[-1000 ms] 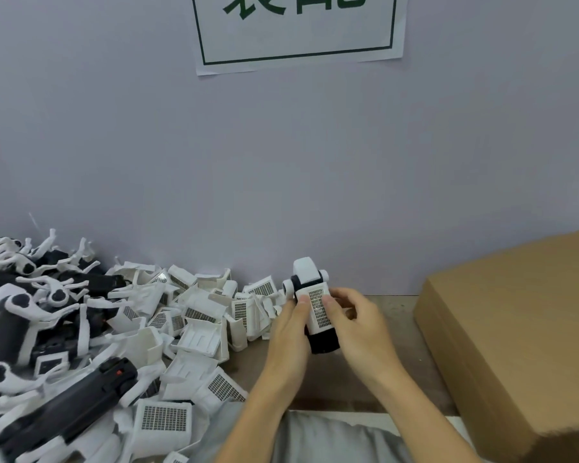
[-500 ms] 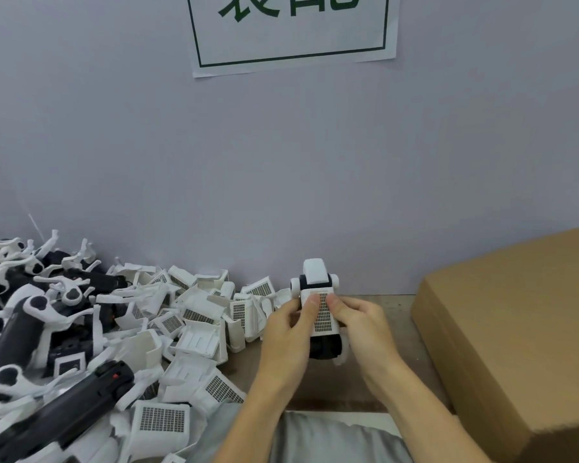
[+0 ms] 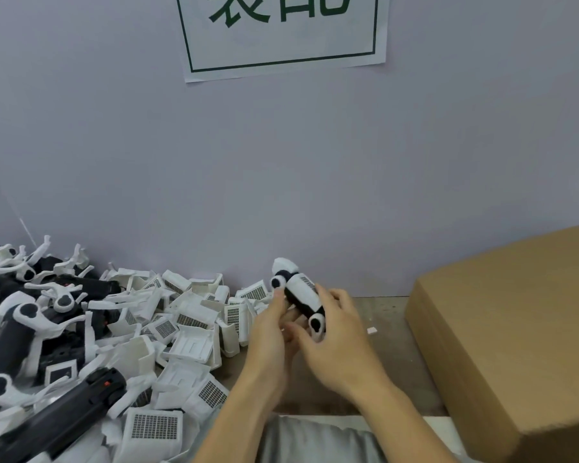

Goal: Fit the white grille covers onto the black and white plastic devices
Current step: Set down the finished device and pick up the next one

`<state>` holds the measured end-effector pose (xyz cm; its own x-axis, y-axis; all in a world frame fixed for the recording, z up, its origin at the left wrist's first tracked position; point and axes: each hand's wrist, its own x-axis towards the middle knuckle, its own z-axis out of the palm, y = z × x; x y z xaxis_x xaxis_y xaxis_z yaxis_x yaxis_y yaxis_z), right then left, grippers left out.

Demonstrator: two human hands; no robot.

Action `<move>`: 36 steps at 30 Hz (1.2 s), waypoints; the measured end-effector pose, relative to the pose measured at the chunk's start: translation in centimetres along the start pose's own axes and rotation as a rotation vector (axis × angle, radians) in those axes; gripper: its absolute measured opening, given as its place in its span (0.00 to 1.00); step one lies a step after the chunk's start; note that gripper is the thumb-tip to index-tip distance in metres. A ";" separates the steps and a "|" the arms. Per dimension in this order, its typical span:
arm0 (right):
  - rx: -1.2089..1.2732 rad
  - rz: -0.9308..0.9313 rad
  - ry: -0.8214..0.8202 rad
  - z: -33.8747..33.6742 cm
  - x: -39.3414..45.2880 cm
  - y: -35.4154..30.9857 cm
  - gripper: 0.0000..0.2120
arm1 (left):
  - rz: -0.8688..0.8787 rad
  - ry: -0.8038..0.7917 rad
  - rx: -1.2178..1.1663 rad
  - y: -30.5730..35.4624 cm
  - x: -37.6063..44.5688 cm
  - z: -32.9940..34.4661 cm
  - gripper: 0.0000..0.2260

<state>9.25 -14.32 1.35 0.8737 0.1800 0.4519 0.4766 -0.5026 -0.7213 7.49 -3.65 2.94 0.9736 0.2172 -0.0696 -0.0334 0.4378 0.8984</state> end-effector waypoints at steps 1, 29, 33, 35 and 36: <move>-0.019 0.010 0.017 -0.1 0.1 0.3 0.20 | -0.005 -0.031 -0.004 0.3 -0.1 0.1 0.19; -0.339 0.148 -0.471 -7.7 0.9 -3.2 0.08 | 0.019 -0.027 0.041 1.0 0.0 -2.7 0.22; -0.024 0.323 -0.511 -10.1 0.5 -3.3 0.14 | -0.027 -0.106 -0.053 0.6 -0.6 -2.7 0.22; 0.253 0.364 -0.400 -12.5 0.5 -3.6 0.10 | -0.041 -0.124 -0.057 0.8 -0.9 -2.6 0.23; 0.371 0.362 -0.273 -13.8 0.7 -3.7 0.09 | -0.046 -0.113 -0.044 0.7 -0.9 -2.7 0.23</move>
<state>6.73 -24.03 11.59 0.9573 0.2878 0.0262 0.1021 -0.2520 -0.9623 6.02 -1.21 2.47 0.9935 0.0973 -0.0592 0.0048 0.4834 0.8754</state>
